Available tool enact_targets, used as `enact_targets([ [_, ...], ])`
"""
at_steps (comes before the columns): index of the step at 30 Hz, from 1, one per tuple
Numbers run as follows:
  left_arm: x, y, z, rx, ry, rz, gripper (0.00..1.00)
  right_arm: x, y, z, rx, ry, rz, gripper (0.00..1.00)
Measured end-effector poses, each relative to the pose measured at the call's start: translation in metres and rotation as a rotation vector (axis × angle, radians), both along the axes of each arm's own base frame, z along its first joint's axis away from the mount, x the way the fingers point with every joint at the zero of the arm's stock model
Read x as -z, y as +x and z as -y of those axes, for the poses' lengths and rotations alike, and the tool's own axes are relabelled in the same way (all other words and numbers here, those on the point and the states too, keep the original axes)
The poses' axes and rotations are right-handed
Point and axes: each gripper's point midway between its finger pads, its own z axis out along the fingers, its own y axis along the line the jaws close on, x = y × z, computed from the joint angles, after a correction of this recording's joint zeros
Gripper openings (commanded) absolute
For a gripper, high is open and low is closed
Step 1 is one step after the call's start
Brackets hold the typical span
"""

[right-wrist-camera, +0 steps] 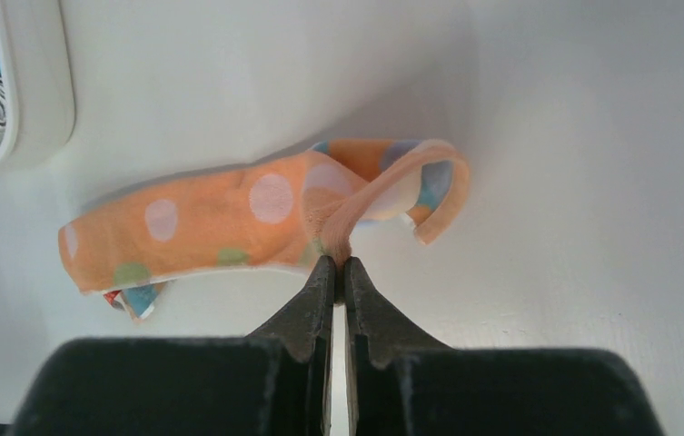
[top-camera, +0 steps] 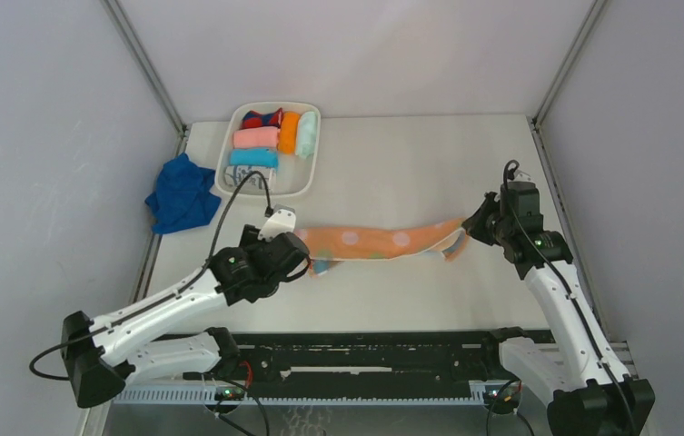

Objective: Roll the towels
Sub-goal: Flatten out the towel at the center of the board.

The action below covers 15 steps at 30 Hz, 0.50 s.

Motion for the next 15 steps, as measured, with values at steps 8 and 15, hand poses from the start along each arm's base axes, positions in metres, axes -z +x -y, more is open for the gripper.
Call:
enact_targets([
  [8, 0.023, 0.01, 0.017, -0.081, -0.351, -0.047, 0.74, 0.011, -0.005, -0.004, -0.022, 0.02, -0.029, 0.0],
  [15, 0.078, 0.026, 0.02, -0.256, -0.724, -0.11, 0.74, 0.018, -0.008, -0.008, -0.04, 0.032, -0.043, 0.0],
])
